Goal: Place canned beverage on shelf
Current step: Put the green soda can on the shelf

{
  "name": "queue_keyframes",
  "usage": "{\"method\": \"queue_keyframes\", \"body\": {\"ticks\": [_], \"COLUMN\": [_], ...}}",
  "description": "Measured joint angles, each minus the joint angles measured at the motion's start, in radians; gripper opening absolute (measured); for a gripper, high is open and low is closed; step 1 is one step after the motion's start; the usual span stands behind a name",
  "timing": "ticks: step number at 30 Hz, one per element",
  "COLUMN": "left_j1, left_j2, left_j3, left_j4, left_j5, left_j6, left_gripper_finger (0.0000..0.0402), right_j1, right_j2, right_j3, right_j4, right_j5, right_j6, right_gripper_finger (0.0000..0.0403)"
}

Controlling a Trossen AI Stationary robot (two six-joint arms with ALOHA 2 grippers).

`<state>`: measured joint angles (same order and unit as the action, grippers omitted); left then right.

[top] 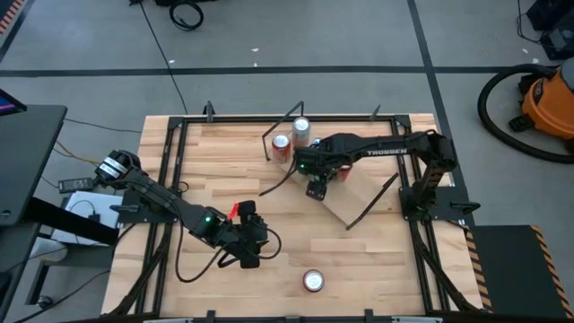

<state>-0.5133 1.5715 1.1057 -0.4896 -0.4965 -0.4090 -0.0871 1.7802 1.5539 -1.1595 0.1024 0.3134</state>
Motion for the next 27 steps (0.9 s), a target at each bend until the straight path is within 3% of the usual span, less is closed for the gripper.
{"method": "queue_keyframes", "body": {"ticks": [16, 27], "left_j1": [0.0, 0.0], "left_j2": [0.0, 0.0], "left_j3": [0.0, 0.0], "left_j4": [-0.001, -0.001], "left_j5": [0.0, 0.0], "left_j6": [0.0, 0.0], "left_gripper_finger": [0.0231, 0.0231], "right_j1": [-0.01, 0.019], "right_j2": [0.002, -0.002], "right_j3": [-0.041, -0.067], "right_j4": [0.031, 0.068], "right_j5": [-0.044, -0.015], "right_j6": [-0.081, -0.288], "right_gripper_finger": [0.0329, 0.0329]}}
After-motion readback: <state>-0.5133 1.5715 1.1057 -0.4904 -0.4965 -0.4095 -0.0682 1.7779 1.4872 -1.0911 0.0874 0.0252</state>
